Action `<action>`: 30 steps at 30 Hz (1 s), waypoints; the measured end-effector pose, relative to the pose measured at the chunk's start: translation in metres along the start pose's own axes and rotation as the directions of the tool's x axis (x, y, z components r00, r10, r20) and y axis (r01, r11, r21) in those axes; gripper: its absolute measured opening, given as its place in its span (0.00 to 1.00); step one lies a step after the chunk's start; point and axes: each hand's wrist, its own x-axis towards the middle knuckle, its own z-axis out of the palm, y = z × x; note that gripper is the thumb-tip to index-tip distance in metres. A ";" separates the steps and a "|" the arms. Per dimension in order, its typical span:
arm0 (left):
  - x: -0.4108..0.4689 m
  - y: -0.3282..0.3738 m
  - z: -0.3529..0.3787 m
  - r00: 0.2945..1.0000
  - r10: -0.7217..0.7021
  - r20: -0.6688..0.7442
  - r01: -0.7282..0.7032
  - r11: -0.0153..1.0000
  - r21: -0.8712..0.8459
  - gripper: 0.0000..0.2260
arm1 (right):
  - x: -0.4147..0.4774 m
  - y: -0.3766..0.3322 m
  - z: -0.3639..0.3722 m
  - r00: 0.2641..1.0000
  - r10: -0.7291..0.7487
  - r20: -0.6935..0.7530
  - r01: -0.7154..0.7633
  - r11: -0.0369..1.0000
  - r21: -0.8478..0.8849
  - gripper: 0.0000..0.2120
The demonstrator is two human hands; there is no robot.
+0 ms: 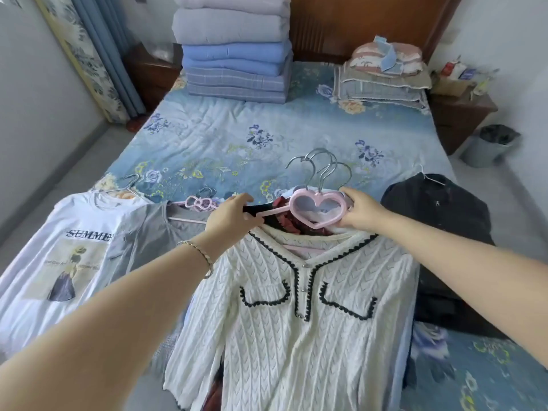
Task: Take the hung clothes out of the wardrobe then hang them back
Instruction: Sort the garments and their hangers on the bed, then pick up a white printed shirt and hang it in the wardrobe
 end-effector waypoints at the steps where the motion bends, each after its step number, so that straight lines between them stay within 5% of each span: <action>1: 0.010 -0.008 0.014 1.000 0.007 -0.016 -0.007 1.000 0.002 0.19 | 0.019 0.020 0.007 1.000 0.010 -0.014 -0.009 1.000 0.013 0.12; 6: 0.067 -0.039 0.077 0.994 -0.073 0.075 0.064 0.992 0.108 0.18 | 0.115 0.119 0.045 0.975 0.151 -0.164 -0.157 0.987 -0.025 0.07; 15: 0.184 -0.080 0.195 0.939 -0.330 0.094 0.324 0.943 0.070 0.13 | 0.280 0.256 0.115 0.938 0.303 -0.166 -0.333 0.922 -0.197 0.13; 22: 0.223 -0.117 0.240 0.880 -0.439 0.179 0.421 0.897 0.130 0.10 | 0.323 0.308 0.151 0.853 0.450 -0.263 -0.509 0.829 -0.231 0.22; 25: 0.225 -0.122 0.244 0.835 -0.501 0.228 0.455 0.861 0.227 0.08 | 0.306 0.313 0.167 0.895 0.442 -0.060 -0.436 0.838 -0.329 0.16; 30: 0.209 -0.116 0.221 0.832 -0.466 0.301 0.383 0.875 0.296 0.08 | 0.268 0.263 0.172 0.844 0.442 0.305 -0.278 0.845 -0.457 0.09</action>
